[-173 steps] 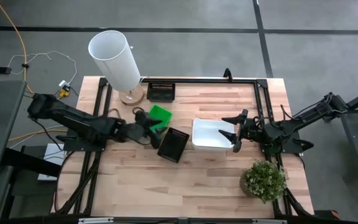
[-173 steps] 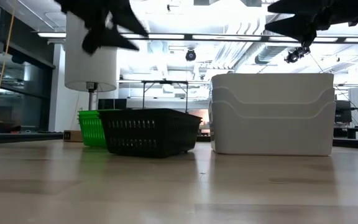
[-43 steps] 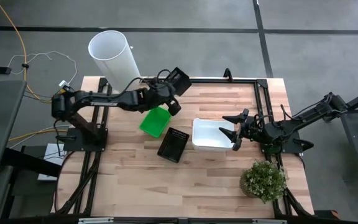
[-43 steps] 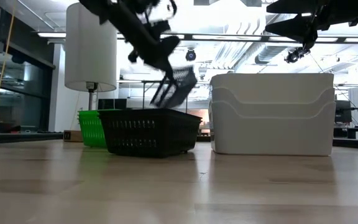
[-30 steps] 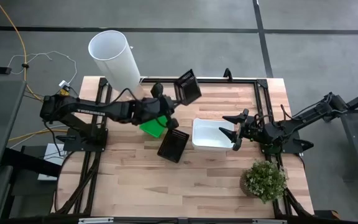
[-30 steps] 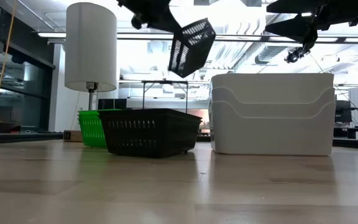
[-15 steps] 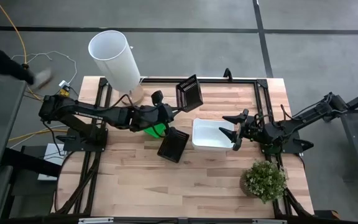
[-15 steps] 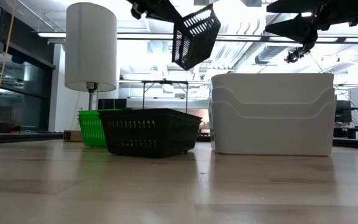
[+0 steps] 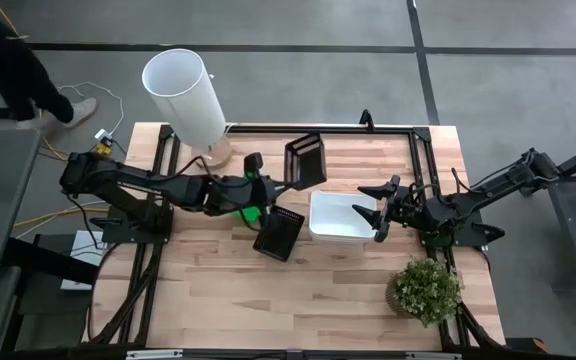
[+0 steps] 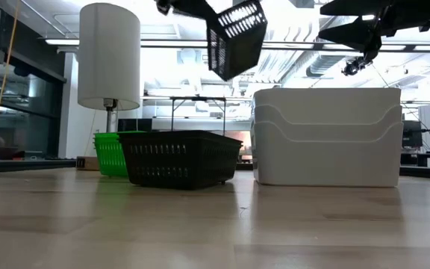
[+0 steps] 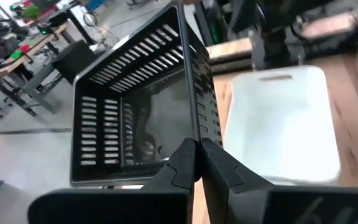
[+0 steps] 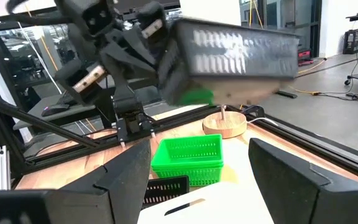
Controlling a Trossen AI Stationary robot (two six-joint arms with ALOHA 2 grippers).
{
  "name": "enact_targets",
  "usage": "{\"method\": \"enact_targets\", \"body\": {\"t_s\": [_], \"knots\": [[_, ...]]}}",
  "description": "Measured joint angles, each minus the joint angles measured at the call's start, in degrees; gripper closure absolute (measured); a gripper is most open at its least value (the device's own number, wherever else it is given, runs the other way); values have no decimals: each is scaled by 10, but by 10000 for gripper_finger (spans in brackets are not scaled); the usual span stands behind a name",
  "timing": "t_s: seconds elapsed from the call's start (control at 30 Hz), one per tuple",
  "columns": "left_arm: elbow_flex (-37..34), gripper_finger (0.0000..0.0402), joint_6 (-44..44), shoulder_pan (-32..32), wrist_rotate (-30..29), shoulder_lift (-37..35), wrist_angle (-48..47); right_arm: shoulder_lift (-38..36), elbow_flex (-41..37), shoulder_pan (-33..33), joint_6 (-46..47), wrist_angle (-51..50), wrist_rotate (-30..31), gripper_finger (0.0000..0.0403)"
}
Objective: Stack baskets by color
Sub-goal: Stack the top black bin on the bottom black bin
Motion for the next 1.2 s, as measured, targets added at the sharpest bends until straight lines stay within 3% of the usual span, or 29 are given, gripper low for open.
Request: {"method": "enact_targets", "body": {"t_s": [0.27,0.5,0.67,0.8,0.9,0.97,1.2], "knots": [[-23,401,35,-54,-41,-66,-38,0,0,0,-1,-5,-3,144],[-40,401,97,-172,-48,-89,-121,0,0,0,-1,-4,-3,144],[-40,401,97,-236,-57,-56,-211,0,0,0,-1,-1,-2,144],[-40,401,81,-247,-59,-15,-255,0,0,0,-2,0,-2,144],[-41,401,72,-252,-92,20,-293,0,0,0,-2,0,-2,144],[-40,401,49,-254,-110,36,-302,0,0,0,-5,0,-2,144],[-89,401,31,-254,-96,53,-266,0,0,0,-6,-6,-2,144]]}}
